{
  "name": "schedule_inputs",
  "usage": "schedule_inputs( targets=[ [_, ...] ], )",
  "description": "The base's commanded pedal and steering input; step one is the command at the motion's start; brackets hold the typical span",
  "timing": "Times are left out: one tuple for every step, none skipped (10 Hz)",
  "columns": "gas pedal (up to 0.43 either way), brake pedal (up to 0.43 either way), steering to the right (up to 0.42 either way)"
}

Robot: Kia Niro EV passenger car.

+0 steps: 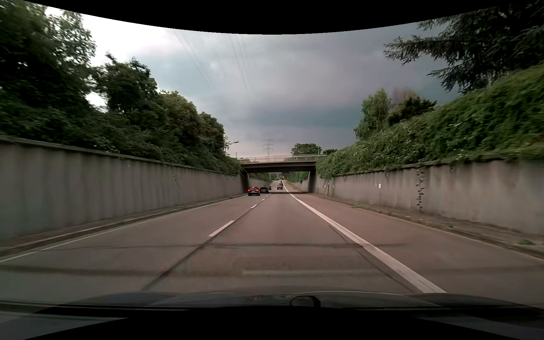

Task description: Follow the waypoints while adhering to traffic rules and regulations

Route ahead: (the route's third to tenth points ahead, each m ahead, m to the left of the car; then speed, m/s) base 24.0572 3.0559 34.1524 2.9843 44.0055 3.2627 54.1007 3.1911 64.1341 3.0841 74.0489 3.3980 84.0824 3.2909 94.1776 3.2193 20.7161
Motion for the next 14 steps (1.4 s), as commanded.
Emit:
schedule_inputs(
  targets=[
    [0.059,0.0,-0.001],
    [0.059,0.0,-0.001],
    [0.059,0.0,-0.001],
    [0.059,0.0,-0.001],
    [0.059,0.0,-0.001],
    [0.059,0.0,-0.001],
    [0.059,0.0,-0.001],
    [0.059,0.0,-0.002],
    [0.059,0.0,-0.002],
    [0.059,0.0,-0.002],
    [0.059,0.0,-0.002],
    [0.059,0.0,-0.002],
    [0.059,0.0,-0.002],
    [0.059,0.0,-0.002]
  ],
)
